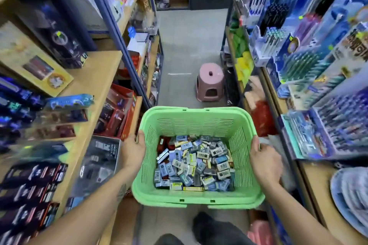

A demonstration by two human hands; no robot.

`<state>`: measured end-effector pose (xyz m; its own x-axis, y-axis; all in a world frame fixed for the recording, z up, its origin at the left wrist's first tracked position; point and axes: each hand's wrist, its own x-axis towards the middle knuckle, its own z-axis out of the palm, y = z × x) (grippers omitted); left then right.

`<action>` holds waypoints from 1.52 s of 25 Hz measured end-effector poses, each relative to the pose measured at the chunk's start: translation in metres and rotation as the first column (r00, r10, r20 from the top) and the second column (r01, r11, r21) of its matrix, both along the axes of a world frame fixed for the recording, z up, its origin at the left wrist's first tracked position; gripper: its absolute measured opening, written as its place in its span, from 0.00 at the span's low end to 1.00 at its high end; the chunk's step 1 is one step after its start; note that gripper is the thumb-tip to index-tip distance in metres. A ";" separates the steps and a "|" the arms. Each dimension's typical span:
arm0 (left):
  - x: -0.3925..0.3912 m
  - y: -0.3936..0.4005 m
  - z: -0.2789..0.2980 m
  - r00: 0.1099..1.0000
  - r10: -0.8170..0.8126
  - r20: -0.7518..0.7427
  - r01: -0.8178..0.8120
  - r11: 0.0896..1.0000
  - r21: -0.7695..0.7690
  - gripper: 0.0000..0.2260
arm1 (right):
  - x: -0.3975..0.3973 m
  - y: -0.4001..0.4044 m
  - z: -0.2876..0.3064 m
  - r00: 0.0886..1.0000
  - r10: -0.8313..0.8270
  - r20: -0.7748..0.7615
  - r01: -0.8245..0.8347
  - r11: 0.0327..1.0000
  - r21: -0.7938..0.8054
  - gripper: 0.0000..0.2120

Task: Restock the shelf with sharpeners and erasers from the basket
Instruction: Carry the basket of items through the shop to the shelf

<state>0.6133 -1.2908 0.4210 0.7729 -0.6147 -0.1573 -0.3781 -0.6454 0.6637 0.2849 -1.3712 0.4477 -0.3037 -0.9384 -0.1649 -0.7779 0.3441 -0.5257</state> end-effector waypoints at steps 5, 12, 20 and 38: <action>0.041 -0.120 0.016 0.998 0.055 -0.031 -0.056 0.998 -0.019 0.23 | 0.044 -0.132 0.020 1.000 0.017 0.004 -0.017 1.000 0.015 0.30; 0.117 -0.294 0.008 0.999 0.041 0.020 -0.040 0.999 -0.034 0.20 | 0.122 -0.304 0.009 0.999 0.029 -0.029 -0.031 0.998 -0.046 0.30; 0.213 -0.487 0.011 1.000 -0.002 -0.024 0.000 0.996 -0.084 0.21 | 0.212 -0.483 0.017 0.998 -0.037 -0.057 0.037 0.999 -0.009 0.32; 0.341 -0.851 0.018 0.986 0.150 -0.068 -0.152 0.988 -0.031 0.22 | 0.363 -0.898 0.000 0.994 0.060 -0.092 -0.060 0.998 0.008 0.33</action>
<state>0.9543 -2.1415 0.4392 0.8462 -0.4977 -0.1904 -0.2331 -0.6670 0.7077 0.6481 -2.2693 0.4477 -0.2608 -0.9545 -0.1442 -0.8423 0.2980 -0.4492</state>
